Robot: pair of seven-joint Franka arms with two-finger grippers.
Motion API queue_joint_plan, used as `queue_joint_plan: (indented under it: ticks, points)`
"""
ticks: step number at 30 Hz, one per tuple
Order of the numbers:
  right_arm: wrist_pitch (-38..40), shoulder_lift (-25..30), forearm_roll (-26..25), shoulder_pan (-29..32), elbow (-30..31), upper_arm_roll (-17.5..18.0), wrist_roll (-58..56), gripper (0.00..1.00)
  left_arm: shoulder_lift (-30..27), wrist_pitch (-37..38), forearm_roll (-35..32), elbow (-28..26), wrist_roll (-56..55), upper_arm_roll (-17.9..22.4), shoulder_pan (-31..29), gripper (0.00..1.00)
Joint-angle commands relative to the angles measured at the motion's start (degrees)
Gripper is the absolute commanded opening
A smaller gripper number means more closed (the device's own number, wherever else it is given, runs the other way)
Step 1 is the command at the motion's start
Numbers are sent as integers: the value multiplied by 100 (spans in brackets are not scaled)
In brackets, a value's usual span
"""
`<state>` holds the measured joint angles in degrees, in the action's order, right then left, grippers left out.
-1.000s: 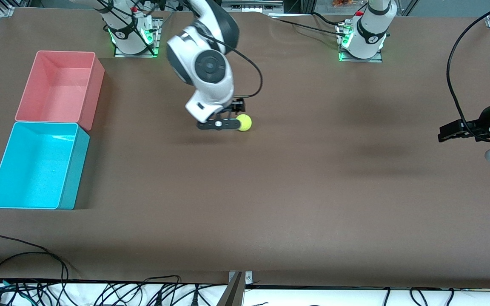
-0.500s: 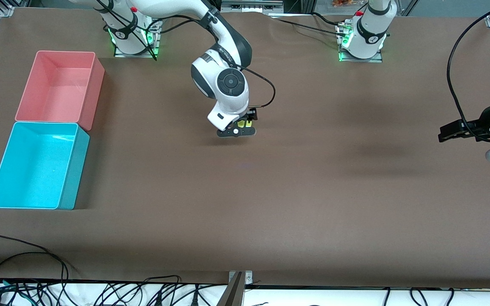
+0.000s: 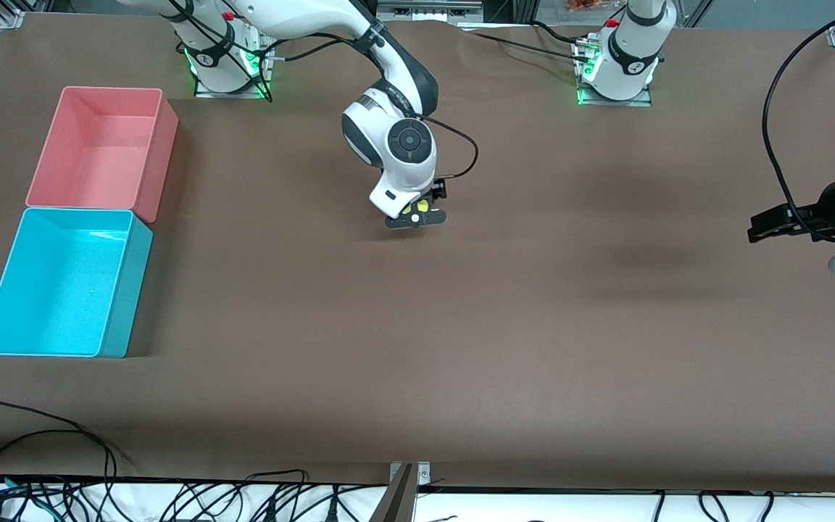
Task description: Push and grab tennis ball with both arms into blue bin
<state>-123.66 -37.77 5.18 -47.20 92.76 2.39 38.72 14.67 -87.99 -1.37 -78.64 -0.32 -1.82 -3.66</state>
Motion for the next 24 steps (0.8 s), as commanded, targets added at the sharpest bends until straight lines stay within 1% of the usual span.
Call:
queue_joint_plan:
  ticks: [1, 7, 14, 24]
  points:
    - [-281, -72, 123, -44, 154, 16, 13, 100, 19, 124, -127, 147, 138, -3, 5, 100]
    - [-308, -72, 106, -53, 198, 16, -13, 100, 19, 124, -127, 147, 138, -3, 5, 100]
    - [-650, -186, 115, -97, 260, 16, 13, 100, 19, 124, -127, 147, 129, -3, 5, 100]
    - [-660, -204, 44, -149, 277, 7, 4, 100, 19, 124, -118, 147, 138, -3, 5, 100]
